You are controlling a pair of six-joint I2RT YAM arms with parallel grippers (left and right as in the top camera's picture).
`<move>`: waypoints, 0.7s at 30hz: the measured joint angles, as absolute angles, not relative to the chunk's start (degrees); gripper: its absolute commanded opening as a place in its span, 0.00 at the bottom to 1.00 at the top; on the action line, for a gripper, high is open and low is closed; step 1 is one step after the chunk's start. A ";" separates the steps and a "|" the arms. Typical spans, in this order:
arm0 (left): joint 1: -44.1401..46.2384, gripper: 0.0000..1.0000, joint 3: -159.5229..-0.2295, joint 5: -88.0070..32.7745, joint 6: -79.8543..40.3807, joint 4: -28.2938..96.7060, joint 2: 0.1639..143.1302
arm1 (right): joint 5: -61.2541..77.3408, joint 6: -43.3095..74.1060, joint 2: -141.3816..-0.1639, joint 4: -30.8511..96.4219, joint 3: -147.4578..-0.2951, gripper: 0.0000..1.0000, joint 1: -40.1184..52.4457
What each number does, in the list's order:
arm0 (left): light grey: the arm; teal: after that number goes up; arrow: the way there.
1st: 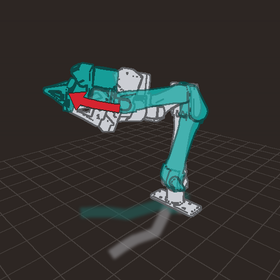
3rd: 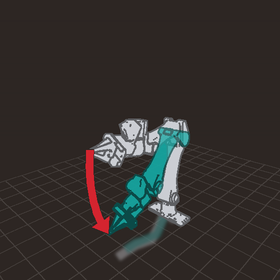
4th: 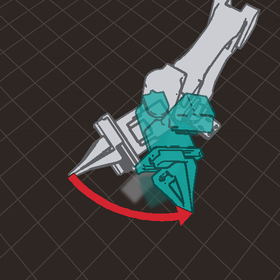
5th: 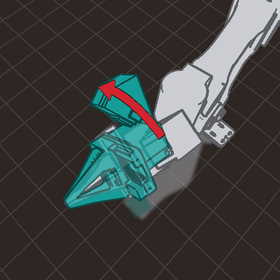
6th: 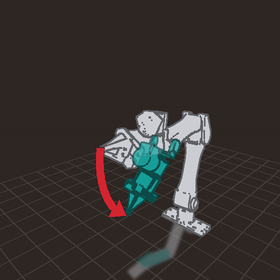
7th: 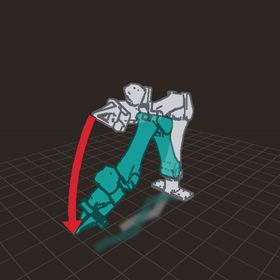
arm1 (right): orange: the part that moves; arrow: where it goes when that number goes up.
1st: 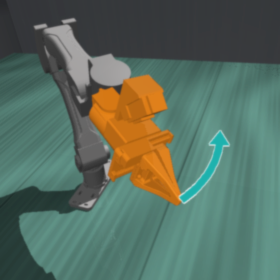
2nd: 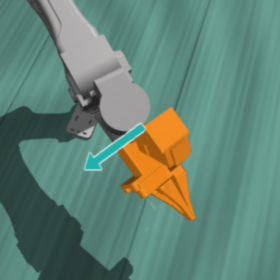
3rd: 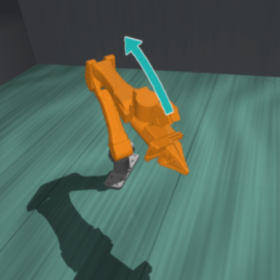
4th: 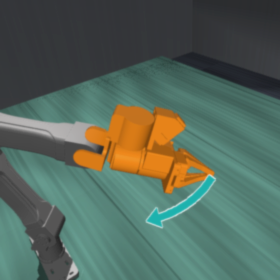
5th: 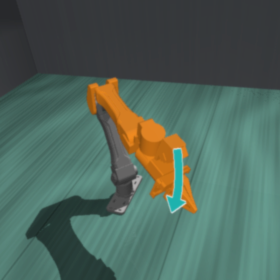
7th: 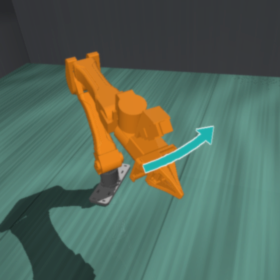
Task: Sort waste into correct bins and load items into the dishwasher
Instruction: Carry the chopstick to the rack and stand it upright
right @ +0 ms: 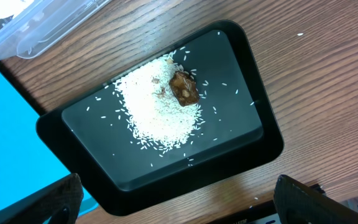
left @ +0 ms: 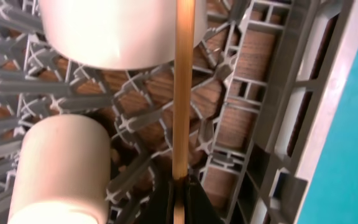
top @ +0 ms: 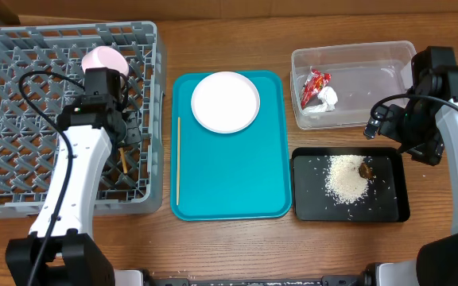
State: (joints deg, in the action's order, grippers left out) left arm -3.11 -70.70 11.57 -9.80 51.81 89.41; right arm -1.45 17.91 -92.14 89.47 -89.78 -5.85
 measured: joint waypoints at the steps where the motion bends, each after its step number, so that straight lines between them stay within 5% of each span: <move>1: -3.11 0.04 -70.70 11.55 -9.37 51.44 89.49 | -1.45 17.91 -92.14 89.47 -89.78 1.00 -5.87; 16: -3.09 0.05 -70.70 2.85 -4.89 50.78 89.54 | -1.45 17.93 -92.14 89.43 -89.78 1.00 -5.85; 21: -3.09 0.18 -70.70 1.83 -3.99 50.76 89.60 | -1.45 17.91 -92.14 89.49 -89.78 1.00 -5.85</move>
